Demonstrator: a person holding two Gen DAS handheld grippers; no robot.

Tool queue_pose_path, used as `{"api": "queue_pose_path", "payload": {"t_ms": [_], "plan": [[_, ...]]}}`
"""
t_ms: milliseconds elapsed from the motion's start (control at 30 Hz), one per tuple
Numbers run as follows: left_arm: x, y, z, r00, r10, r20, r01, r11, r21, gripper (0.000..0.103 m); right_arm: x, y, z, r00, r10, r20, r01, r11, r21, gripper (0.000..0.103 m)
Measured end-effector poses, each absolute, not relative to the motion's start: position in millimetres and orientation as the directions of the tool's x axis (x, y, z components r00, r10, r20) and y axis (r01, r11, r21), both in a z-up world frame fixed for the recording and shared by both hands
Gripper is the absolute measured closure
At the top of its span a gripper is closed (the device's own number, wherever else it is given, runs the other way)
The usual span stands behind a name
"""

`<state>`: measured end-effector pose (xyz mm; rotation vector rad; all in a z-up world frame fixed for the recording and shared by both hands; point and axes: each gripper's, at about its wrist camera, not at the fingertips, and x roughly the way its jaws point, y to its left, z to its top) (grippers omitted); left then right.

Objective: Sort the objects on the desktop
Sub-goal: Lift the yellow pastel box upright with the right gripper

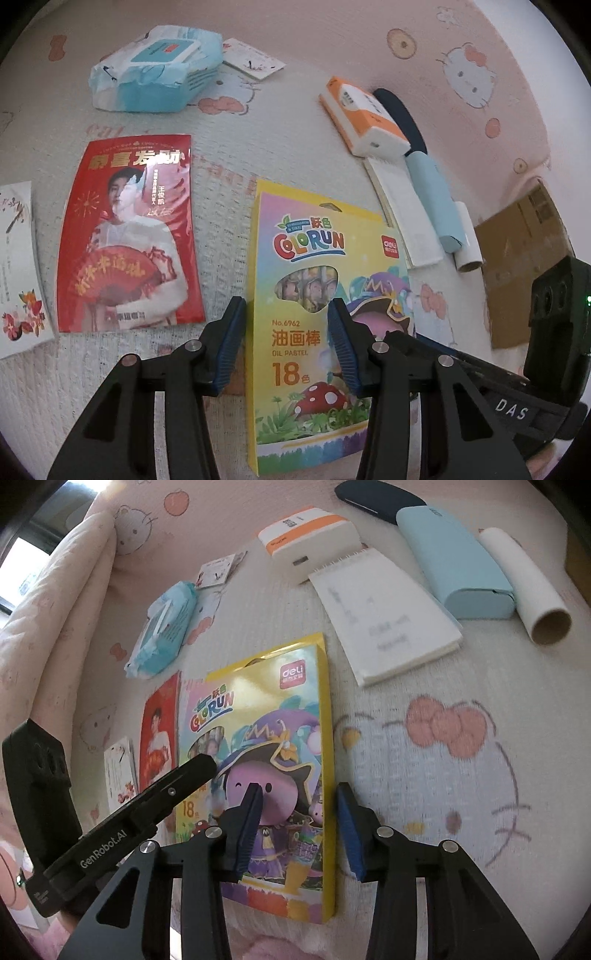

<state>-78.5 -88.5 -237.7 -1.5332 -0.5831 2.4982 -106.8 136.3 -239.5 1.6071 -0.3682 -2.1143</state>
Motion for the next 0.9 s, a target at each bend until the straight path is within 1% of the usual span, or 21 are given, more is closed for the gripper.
{"api": "queue_pose_path", "payload": {"t_ms": [133,233,300,400,533,667,800,900], "plan": [[-80,-87,-236,-0.456,0.324,-0.829,0.058,-0.919,-0.391,0.052,-109,142,-242,-0.21,-0.533,-0.82,0.184,-0.845,0.502,0.065],[-83,-82,-236,-0.445,0.317,-0.837,0.059,-0.923,-0.381,0.047,-110,143,-243,-0.217,-0.541,-0.812,0.18,-0.84,0.511,0.065],[-87,-75,-236,-0.431,0.299,-0.851,0.057,-0.933,-0.356,0.04,-113,141,-244,-0.22,-0.54,-0.813,0.183,-0.841,0.509,0.065],[-93,-70,-236,-0.421,0.281,-0.862,0.057,-0.941,-0.334,0.038,-119,141,-246,-0.217,-0.55,-0.806,0.176,-0.834,0.522,0.064],[-99,-72,-237,-0.42,0.291,-0.86,0.074,-0.933,-0.352,0.038,-123,148,-254,-0.232,-0.599,-0.766,0.132,-0.8,0.585,0.065],[-100,-73,-237,-0.424,0.29,-0.858,0.095,-0.928,-0.36,0.038,-123,148,-254,-0.243,-0.601,-0.762,0.126,-0.798,0.589,0.065],[-100,-76,-235,-0.428,0.289,-0.857,0.121,-0.921,-0.371,0.045,-120,146,-252,-0.255,-0.59,-0.767,0.112,-0.805,0.582,0.064],[-97,-76,-229,-0.441,0.296,-0.847,0.124,-0.915,-0.384,0.048,-119,141,-248,-0.27,-0.557,-0.785,0.12,-0.829,0.547,0.064]]}}
